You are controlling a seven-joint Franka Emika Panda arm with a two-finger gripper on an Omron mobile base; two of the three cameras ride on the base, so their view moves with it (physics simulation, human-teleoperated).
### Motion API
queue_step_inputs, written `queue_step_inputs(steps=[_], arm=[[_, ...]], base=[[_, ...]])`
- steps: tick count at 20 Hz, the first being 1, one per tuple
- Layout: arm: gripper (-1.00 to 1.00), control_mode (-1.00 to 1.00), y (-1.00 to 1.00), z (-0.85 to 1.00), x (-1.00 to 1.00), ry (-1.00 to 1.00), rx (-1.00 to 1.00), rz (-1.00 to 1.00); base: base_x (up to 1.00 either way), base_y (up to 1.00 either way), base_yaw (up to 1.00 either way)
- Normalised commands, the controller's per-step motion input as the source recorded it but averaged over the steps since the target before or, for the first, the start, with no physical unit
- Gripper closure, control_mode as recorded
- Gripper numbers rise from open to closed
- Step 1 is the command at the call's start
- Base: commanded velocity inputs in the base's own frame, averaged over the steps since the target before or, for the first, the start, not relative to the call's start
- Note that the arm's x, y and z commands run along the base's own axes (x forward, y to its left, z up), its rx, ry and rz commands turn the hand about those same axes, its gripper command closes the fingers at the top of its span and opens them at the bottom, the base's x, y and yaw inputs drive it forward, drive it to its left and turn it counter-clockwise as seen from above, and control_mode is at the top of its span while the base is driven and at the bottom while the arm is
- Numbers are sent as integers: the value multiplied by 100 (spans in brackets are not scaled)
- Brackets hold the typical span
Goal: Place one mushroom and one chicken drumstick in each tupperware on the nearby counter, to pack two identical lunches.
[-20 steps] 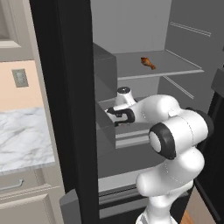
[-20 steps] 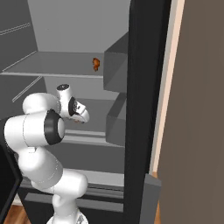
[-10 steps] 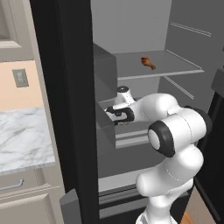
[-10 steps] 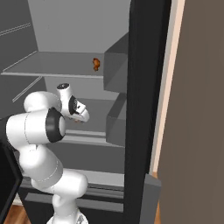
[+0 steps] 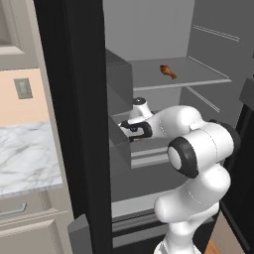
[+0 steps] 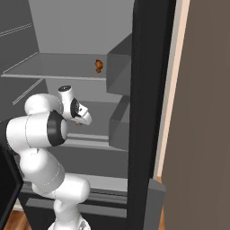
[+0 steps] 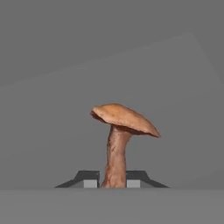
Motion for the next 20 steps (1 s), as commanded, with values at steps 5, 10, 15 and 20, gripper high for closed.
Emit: queue_step_inputs(steps=[5, 10, 15, 20], arm=[[100, -100, -5, 0, -84, -15, 0, 1], [100, -100, -28, 40, -87, -24, 1, 7], [100, -100, -51, 75, -70, -22, 2, 13], [100, -100, -23, 68, -90, -16, 0, 12]], base=[[0, 0, 0], [0, 0, 0], [0, 0, 0], [0, 0, 0]])
